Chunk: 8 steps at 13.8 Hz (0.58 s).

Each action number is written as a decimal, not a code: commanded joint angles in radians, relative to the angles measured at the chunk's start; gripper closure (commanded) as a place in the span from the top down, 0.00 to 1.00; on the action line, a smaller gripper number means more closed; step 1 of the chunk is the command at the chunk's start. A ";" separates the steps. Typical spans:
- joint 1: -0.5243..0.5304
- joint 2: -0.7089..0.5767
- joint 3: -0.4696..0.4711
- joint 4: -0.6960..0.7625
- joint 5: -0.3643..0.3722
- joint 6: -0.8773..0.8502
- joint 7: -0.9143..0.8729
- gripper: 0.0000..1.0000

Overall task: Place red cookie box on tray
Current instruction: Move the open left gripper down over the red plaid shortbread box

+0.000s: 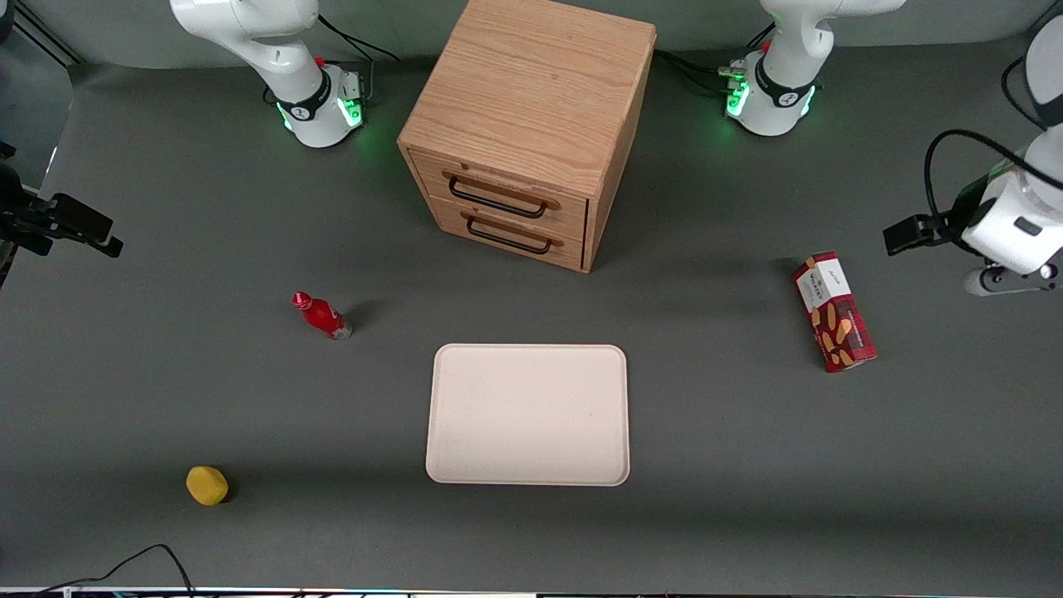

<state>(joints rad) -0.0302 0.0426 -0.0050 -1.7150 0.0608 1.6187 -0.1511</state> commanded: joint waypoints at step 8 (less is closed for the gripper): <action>0.102 0.097 0.003 -0.238 -0.009 0.432 0.025 1.00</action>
<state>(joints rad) 0.0567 0.1024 0.0004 -1.9476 0.0607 1.9913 -0.1420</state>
